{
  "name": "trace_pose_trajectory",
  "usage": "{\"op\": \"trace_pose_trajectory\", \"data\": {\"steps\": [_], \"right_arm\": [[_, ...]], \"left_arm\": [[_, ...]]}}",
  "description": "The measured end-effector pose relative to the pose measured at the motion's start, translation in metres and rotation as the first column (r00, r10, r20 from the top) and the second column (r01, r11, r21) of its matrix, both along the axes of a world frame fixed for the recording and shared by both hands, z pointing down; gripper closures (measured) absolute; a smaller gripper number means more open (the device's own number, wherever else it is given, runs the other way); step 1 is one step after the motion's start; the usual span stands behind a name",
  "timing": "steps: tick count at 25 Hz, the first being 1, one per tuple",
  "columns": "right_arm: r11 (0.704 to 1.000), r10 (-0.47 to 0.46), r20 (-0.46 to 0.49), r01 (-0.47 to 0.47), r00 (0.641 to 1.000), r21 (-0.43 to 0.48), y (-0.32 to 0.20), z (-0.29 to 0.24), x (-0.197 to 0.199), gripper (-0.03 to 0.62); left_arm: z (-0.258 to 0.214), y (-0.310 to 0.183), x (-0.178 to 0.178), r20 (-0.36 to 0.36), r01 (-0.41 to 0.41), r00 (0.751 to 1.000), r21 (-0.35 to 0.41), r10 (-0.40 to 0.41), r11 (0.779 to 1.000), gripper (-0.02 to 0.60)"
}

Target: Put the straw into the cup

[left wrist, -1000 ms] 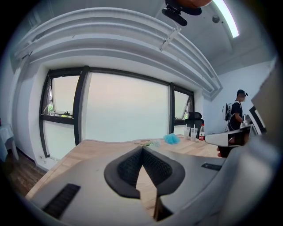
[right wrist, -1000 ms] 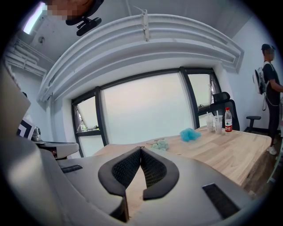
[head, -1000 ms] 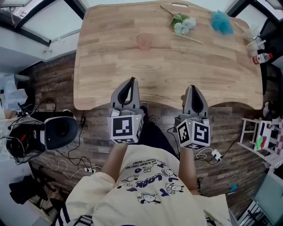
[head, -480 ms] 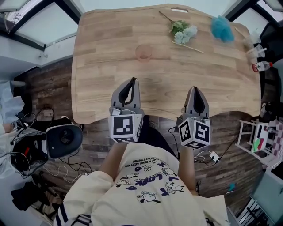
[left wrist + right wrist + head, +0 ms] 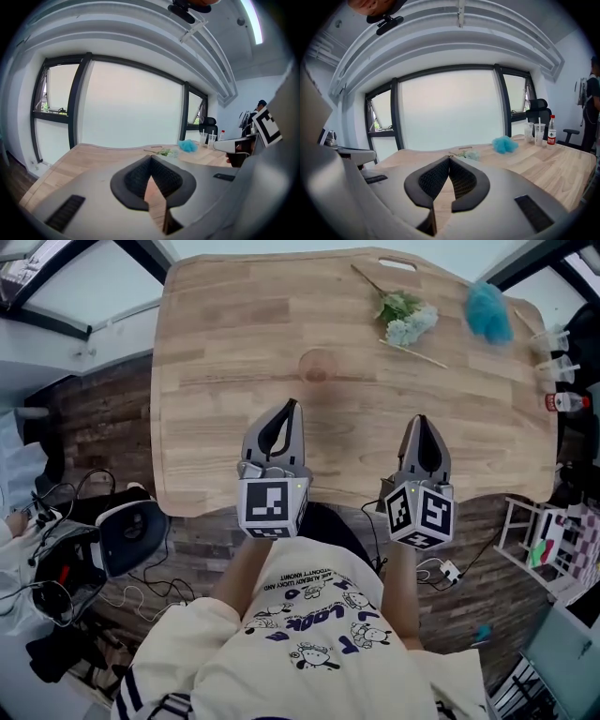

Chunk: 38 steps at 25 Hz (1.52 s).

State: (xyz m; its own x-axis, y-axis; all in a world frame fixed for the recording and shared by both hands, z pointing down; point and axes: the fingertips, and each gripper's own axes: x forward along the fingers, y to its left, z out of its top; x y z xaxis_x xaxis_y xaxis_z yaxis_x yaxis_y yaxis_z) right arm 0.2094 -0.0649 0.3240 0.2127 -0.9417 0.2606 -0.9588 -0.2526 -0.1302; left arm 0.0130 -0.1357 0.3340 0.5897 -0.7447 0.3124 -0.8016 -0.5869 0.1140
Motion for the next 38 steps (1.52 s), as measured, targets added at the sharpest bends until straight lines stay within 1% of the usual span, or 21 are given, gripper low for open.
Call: {"op": "trace_pose_trajectory", "data": {"steps": [4,7,10,15,18,23,27,29,31,34,38], "right_arm": [[1.000,-0.006,-0.019,0.006,1.000,-0.017,-0.018,0.002,-0.001,0.571],[1.000,-0.004,-0.032,0.003,0.999,-0.022,-0.025,0.001,-0.001,0.571],[0.999,0.008,-0.036,-0.009,0.999,-0.035,-0.027,0.002,0.002,0.571],[0.999,0.014,-0.031,-0.016,0.999,-0.048,-0.025,0.006,0.010,0.571],[0.998,0.013,-0.028,-0.014,1.000,-0.054,-0.025,0.009,0.020,0.571],[0.997,-0.015,-0.020,0.013,1.000,-0.077,-0.037,0.016,0.044,0.571],[0.992,-0.079,-0.012,0.077,0.997,-0.103,-0.054,0.021,0.056,0.571],[0.985,-0.121,-0.007,0.119,0.993,-0.122,-0.063,0.024,0.064,0.571],[0.972,-0.179,0.007,0.178,0.984,-0.151,-0.072,0.031,0.071,0.571],[0.943,-0.259,0.014,0.256,0.966,-0.213,-0.080,0.047,0.077,0.572],[0.906,-0.324,0.016,0.315,0.946,-0.282,-0.086,0.073,0.087,0.571]], "left_arm": [[0.007,-0.012,0.001,0.000,-0.015,1.000,-0.021,0.015,1.000,0.554],[0.007,-0.020,0.006,-0.005,-0.030,1.000,-0.023,0.030,0.999,0.554],[0.008,-0.024,0.014,-0.009,-0.049,0.999,-0.026,0.049,0.998,0.554],[0.018,-0.020,0.031,-0.004,-0.093,0.996,-0.060,0.092,0.994,0.554],[0.022,-0.021,0.042,-0.003,-0.096,0.995,-0.079,0.096,0.992,0.554],[0.023,-0.022,0.070,-0.014,-0.101,0.995,-0.094,0.100,0.990,0.554],[0.024,-0.025,0.089,-0.007,-0.095,0.995,-0.103,0.095,0.990,0.554],[0.026,-0.027,0.101,-0.005,-0.090,0.996,-0.108,0.090,0.990,0.554],[0.029,-0.029,0.111,0.002,-0.082,0.997,-0.112,0.083,0.990,0.554],[0.036,-0.030,0.126,0.008,-0.076,0.997,-0.136,0.078,0.988,0.554],[0.056,-0.029,0.147,0.018,-0.091,0.995,-0.180,0.095,0.980,0.554]]}}
